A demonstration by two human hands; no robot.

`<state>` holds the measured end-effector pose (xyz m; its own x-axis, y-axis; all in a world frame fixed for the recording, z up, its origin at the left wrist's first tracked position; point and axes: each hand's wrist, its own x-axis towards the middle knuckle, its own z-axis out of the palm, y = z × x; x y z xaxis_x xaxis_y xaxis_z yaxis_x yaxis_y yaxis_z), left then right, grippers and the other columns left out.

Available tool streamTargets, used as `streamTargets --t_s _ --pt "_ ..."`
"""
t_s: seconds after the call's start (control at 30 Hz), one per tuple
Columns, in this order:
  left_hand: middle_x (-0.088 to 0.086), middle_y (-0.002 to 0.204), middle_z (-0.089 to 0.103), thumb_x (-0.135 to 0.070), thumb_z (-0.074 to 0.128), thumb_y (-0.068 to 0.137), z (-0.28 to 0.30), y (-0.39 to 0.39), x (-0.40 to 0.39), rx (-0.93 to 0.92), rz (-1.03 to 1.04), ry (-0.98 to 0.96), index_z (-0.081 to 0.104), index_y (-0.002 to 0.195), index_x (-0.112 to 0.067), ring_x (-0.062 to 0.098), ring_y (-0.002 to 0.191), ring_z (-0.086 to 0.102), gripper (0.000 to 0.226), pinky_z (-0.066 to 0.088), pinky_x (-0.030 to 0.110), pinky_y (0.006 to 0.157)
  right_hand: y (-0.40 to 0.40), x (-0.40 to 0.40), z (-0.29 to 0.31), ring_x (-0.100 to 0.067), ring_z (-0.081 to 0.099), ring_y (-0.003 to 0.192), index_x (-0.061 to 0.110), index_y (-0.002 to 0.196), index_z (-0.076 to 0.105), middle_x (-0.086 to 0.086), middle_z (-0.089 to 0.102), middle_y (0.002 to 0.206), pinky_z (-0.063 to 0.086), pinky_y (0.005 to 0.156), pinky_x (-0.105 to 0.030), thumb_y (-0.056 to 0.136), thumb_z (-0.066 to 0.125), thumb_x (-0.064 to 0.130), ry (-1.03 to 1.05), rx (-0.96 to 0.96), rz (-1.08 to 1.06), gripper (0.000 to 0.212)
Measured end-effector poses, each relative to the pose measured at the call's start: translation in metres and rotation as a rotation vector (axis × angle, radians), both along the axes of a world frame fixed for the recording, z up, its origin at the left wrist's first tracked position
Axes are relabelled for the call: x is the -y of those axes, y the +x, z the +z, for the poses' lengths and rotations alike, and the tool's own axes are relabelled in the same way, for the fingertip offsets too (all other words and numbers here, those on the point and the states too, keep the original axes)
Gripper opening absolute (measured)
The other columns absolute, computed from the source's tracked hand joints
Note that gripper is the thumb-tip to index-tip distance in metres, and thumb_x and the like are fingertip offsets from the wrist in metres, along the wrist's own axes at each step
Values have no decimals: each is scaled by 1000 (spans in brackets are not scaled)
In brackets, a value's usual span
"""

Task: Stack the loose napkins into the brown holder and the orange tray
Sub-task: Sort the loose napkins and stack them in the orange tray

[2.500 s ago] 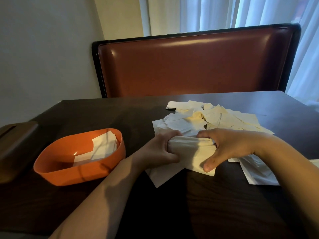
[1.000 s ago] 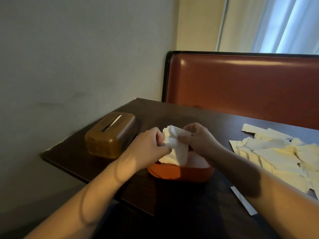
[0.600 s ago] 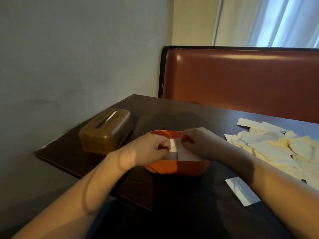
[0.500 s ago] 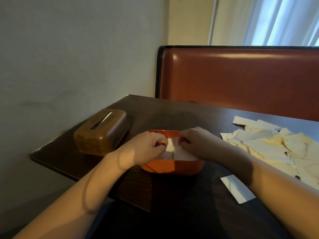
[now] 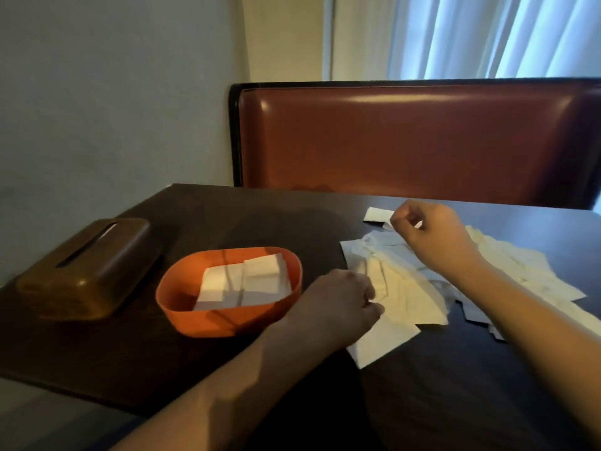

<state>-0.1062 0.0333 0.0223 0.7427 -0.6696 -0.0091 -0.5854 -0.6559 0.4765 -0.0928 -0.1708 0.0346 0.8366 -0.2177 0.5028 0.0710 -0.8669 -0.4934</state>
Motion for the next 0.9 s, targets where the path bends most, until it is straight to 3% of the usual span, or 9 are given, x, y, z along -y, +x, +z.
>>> streamTargets --t_s 0.13,0.2,0.3,0.4,0.57,0.7,0.73,0.8,0.9 --pt "-2 121 58 -56 71 81 -12 3 32 -122 81 196 50 131 -23 14 107 56 63 50 38 92 -9 25 -26 -26 63 75 13 85 65 -9 67 77 48 64 -29 95 63 31 87 -78 -77 20" --pt "-3 110 61 -59 72 78 -15 5 34 -152 75 216 55 120 -22 13 100 58 59 52 38 89 -11 34 -40 -19 62 85 17 94 64 -1 66 88 46 70 -26 88 68 43 75 -184 -30 27" --pt "-1 96 68 -56 75 76 -20 9 36 -216 51 127 70 102 -17 11 87 64 47 57 38 83 -16 40 -44 -15 53 106 24 125 55 7 55 112 47 88 -31 74 73 63 19 -356 82 67" --pt "0 93 70 -45 76 79 -22 9 38 -242 24 -5 71 98 -16 11 85 66 35 56 38 82 -22 38 -46 -15 44 117 28 135 46 8 46 122 44 101 -37 69 72 71 -10 -396 85 82" --pt "9 93 70 -22 62 94 -13 7 47 -315 94 -521 68 94 -12 17 81 68 12 56 33 72 -15 28 -51 -22 55 103 15 108 59 2 55 102 44 94 -34 100 51 28 -208 -234 39 18" --pt "-2 83 64 -17 55 97 -1 8 68 -259 148 -946 59 88 -19 4 70 64 10 54 22 61 -10 26 -48 -13 58 90 14 102 62 -6 64 104 51 92 -37 100 52 21 76 -163 -16 14" --pt "-2 84 62 -17 56 97 -1 13 75 -217 160 -987 58 88 -19 2 71 63 9 54 23 61 -15 27 -50 -10 59 94 19 105 62 -3 63 110 51 97 -38 96 55 27 154 -159 73 15" --pt "-2 87 62 -18 60 95 1 26 88 -168 196 -1061 56 90 -20 0 72 64 7 55 22 60 -18 32 -59 -19 54 119 18 127 57 -6 57 130 40 110 -44 80 62 45 180 -163 154 54" --pt "-6 88 64 -24 64 94 -4 42 96 -120 282 -1115 57 92 -28 -3 75 65 7 57 23 64 -11 33 -71 -22 54 106 19 121 55 -3 61 113 49 92 -47 71 62 70 -9 -149 20 72"
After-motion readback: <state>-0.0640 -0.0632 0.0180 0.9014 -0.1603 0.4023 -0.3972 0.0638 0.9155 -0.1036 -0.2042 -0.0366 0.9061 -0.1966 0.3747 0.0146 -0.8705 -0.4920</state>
